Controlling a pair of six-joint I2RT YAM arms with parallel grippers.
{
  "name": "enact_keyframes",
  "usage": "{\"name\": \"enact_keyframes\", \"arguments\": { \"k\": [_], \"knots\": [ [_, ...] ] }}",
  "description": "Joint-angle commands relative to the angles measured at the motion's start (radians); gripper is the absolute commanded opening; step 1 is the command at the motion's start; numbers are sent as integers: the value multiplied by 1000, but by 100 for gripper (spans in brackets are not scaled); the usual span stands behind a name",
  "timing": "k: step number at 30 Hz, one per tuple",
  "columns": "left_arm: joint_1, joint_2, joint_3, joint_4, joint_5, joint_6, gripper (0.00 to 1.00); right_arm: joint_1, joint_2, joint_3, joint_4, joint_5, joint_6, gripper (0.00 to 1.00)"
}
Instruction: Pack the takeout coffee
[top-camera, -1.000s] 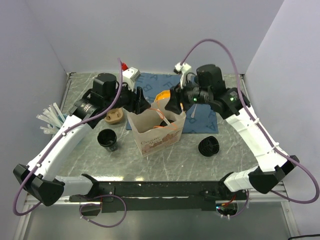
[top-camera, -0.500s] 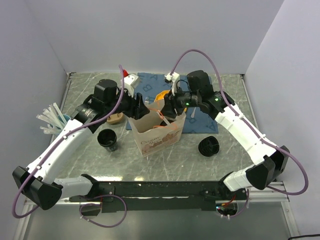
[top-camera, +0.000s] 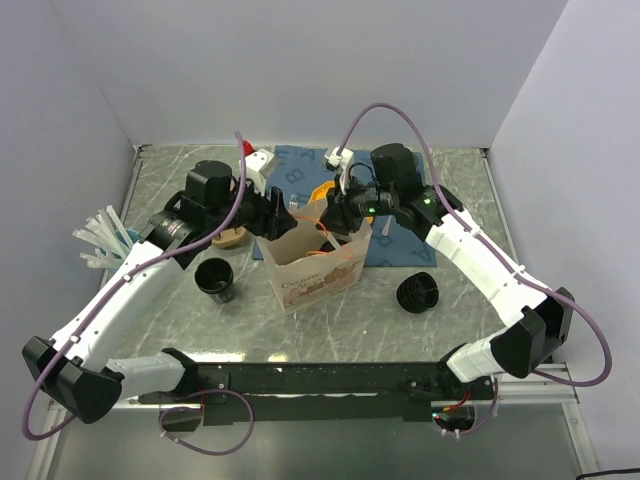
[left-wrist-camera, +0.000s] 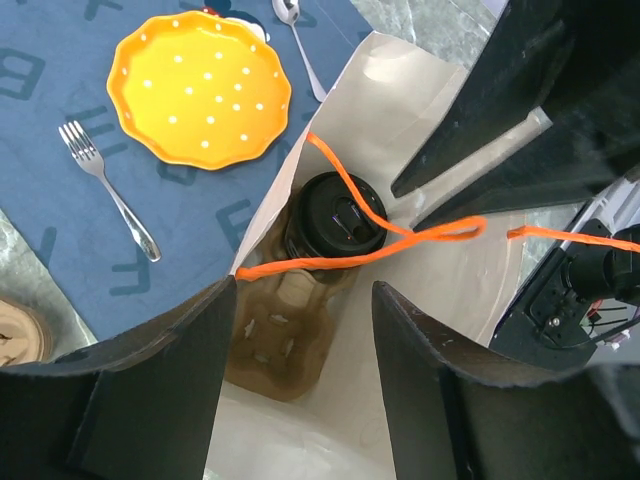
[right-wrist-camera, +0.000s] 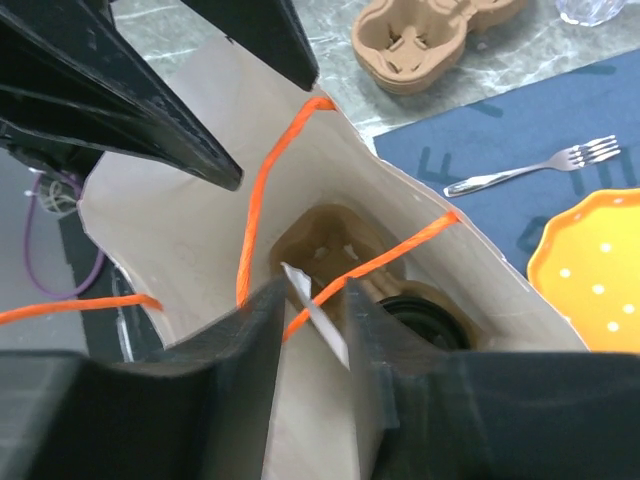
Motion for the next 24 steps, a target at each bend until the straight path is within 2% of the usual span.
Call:
{"name": "enact_keyframes", "arguments": {
  "k": [1, 4, 9, 15, 24],
  "knots": [
    [-5, -37, -9, 30, -14, 21, 62, -5, -17, -16, 68, 22, -3, 20],
    [-5, -42, -15, 27, -22, 21, 63, -5, -32, -15, 59, 67, -6, 13],
    [-5, -43, -19, 20, -41, 25, 63, -5, -77, -29, -8, 156, -13, 12],
    [-5, -37, -18, 20, -50, 21, 63, -5, -143, -75, 24, 258, 72, 4],
    [-5, -25, -7, 27, -42, 16, 63, -5, -174, -99, 99, 331, 220, 5]
  ]
}}
